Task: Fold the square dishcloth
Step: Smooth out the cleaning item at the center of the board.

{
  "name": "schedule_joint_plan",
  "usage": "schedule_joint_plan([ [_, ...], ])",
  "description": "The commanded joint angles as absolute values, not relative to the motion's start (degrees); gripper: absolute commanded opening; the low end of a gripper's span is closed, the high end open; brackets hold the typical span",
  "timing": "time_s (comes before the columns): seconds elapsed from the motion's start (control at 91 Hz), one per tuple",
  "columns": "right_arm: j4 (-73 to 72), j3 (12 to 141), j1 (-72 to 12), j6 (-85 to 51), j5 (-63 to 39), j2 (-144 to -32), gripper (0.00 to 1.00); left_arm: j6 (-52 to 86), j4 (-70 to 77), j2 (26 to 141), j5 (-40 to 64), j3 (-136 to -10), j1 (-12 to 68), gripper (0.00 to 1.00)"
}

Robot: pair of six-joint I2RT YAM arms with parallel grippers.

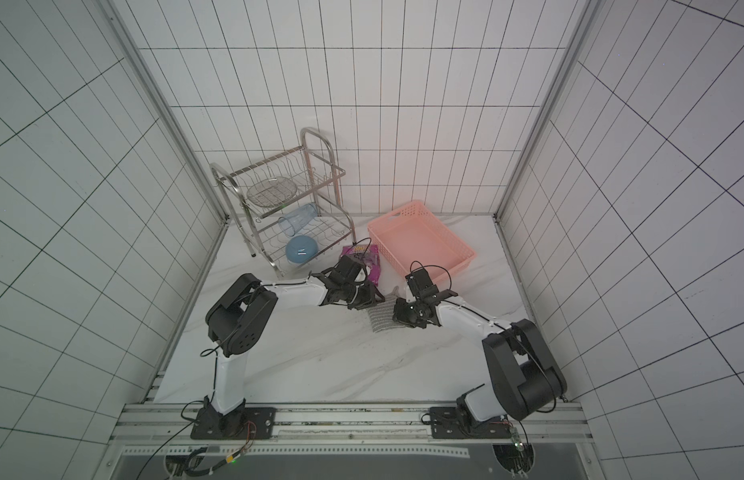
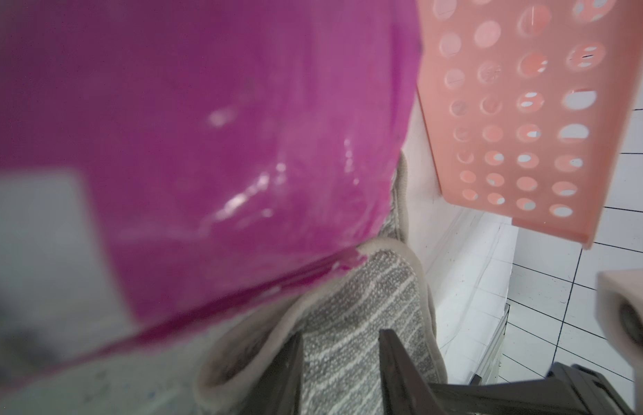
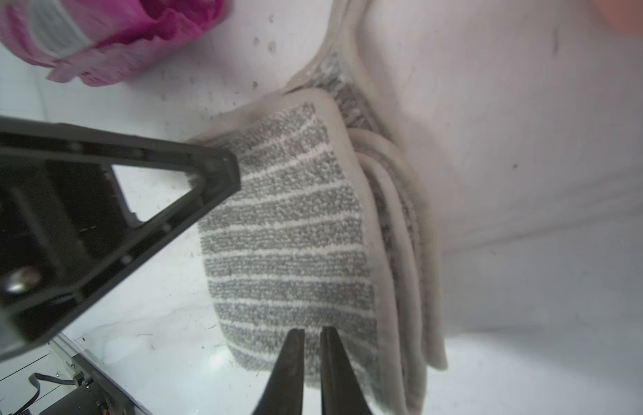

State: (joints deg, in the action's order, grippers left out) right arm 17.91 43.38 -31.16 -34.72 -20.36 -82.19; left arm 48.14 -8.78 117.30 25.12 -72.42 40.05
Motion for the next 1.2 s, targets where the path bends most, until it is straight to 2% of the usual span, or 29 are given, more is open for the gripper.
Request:
schedule_joint_plan([
  [0.0,19.68,42.06,-32.33,-34.68,-20.70,-79.39,0.15,47.51,-8.88,118.06,24.31,-73.07,39.92,0.38],
  [0.572,17.77,38.40,-30.28,-36.12,-14.59,-82.52,0.15,47.28,-8.88,117.73,24.41,-72.76,39.81,0.38],
  [0.748,20.44,39.23,-30.36,-35.59,-15.40,-78.36,0.16,46.87,-9.24,115.48,24.50,-72.92,39.81,0.40],
  [0.956,29.50,42.69,-30.29,-33.43,-8.39,-69.76,0.26,46.22,-10.53,108.43,25.01,-73.38,40.21,0.54],
  [1.187,36.87,47.05,-28.35,-32.70,4.78,-62.78,0.45,44.57,-14.00,96.24,21.21,-70.24,40.24,0.74],
])
